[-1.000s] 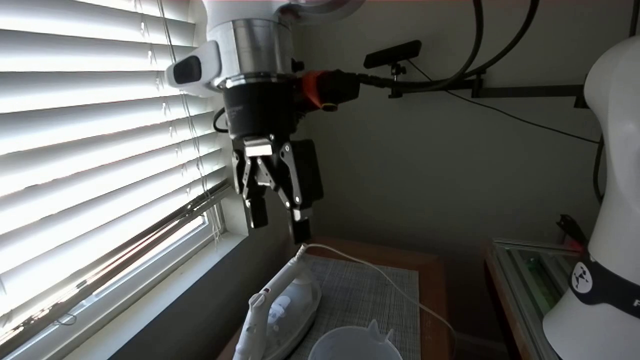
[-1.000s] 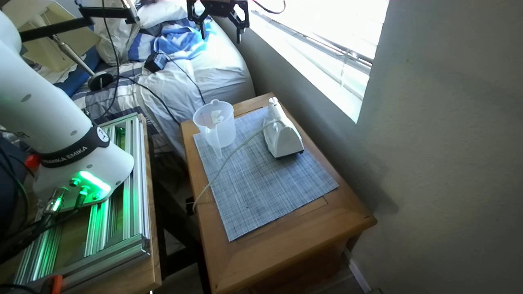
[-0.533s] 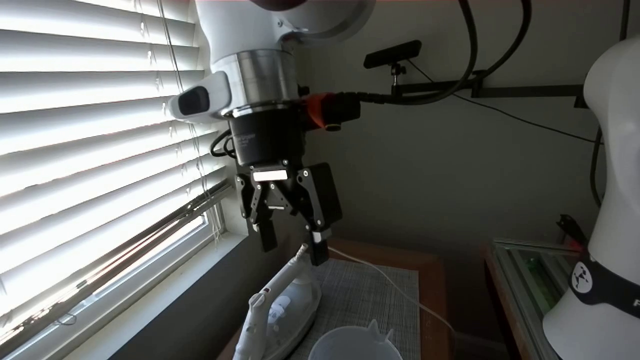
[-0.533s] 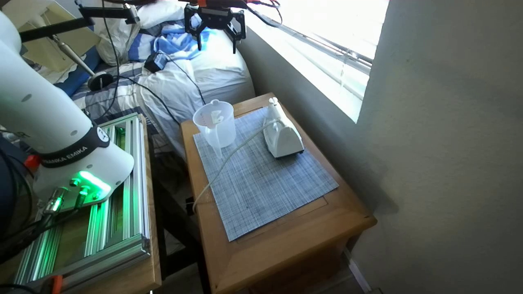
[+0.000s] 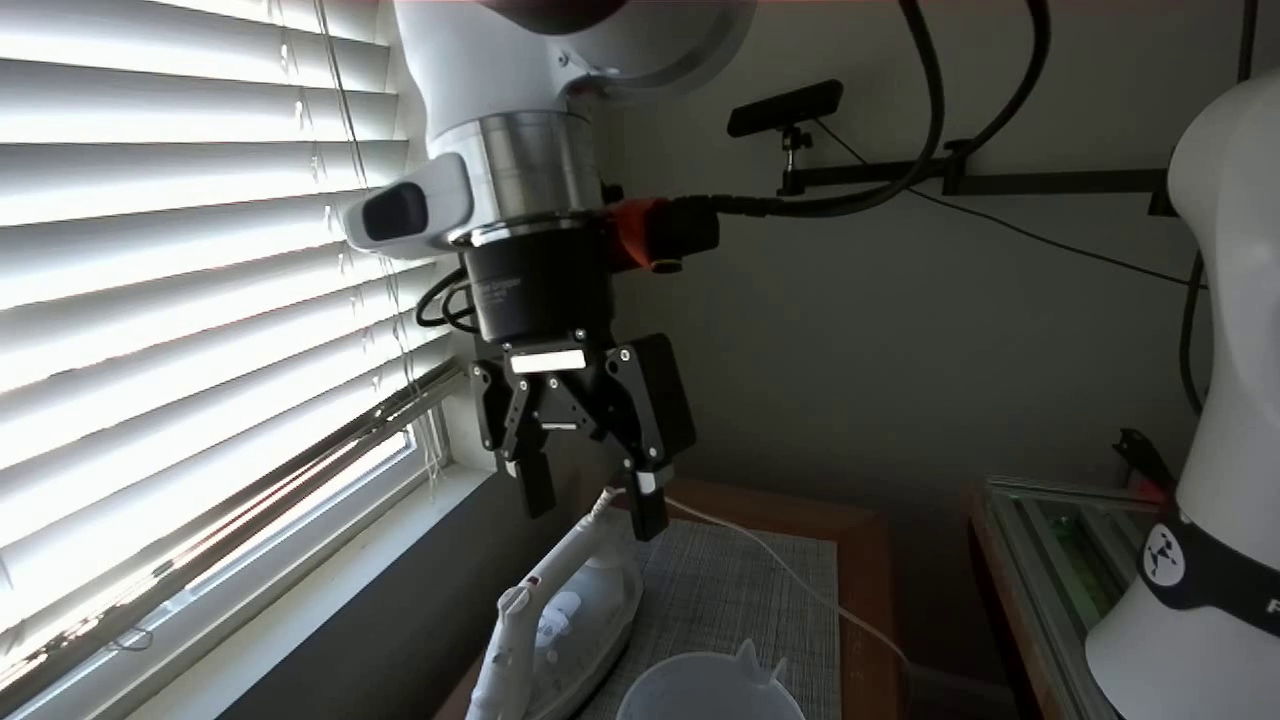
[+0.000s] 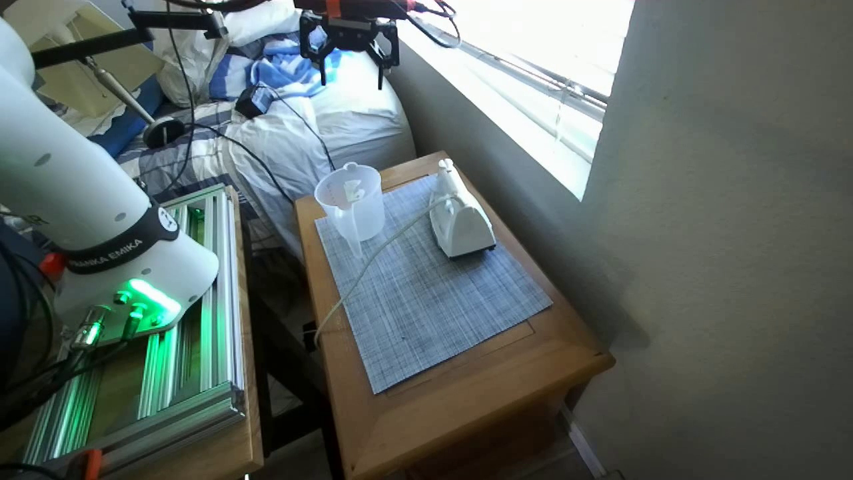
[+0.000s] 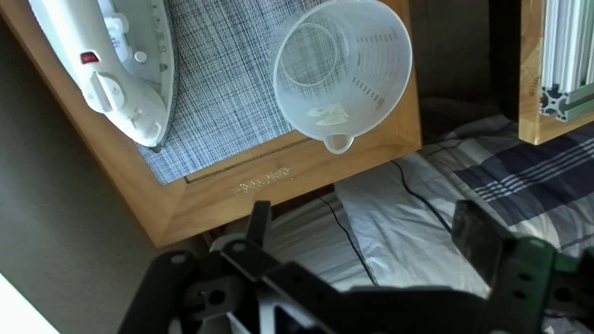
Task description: Turn the plastic jar over
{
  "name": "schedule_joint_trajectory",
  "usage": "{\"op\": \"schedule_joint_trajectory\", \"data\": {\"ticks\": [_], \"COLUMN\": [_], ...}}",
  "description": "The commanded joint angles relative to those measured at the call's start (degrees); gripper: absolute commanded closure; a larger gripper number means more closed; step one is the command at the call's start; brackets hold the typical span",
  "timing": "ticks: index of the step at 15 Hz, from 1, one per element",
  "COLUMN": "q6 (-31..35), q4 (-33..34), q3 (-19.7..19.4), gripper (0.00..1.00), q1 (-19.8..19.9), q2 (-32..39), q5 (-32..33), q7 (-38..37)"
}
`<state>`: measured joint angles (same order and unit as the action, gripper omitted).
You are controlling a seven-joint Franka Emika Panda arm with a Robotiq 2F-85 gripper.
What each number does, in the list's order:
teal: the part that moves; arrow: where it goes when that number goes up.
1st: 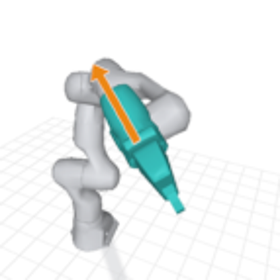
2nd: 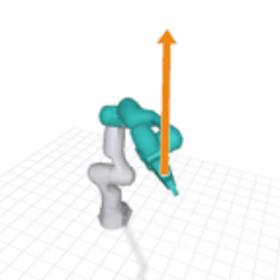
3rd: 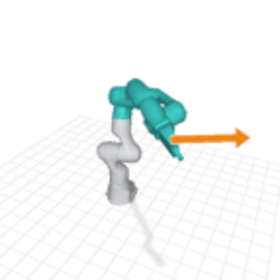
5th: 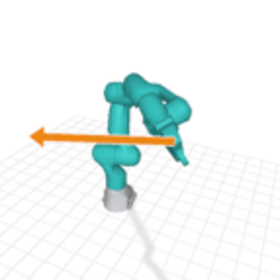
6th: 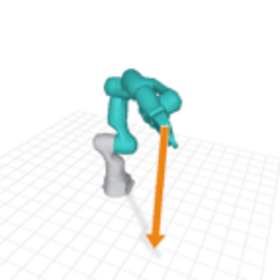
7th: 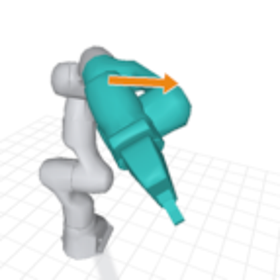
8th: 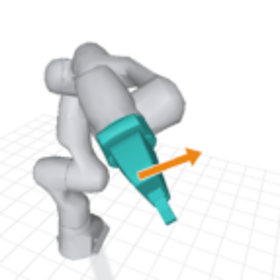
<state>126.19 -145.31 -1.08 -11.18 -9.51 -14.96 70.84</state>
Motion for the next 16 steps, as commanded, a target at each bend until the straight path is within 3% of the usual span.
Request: {"op": "schedule_joint_trajectory", "data": {"ticks": [1, 6, 11, 16], "q6": [2.1, 8.9, 16.0, 21.9], "q4": [-1.7, -4.6, -6.7, -7.8], "q3": [0.1, 0.4, 1.0, 1.9], "gripper": [0.0, 0.0, 0.0, 0.0], "q1": [0.3, 0.3, 0.8, 1.3], "q2": [0.7, 2.2, 4.5, 7.1], "q5": [-4.8, -14.5, -18.2, -18.1], "q7": [11.7, 24.7, 28.2, 28.9]}}
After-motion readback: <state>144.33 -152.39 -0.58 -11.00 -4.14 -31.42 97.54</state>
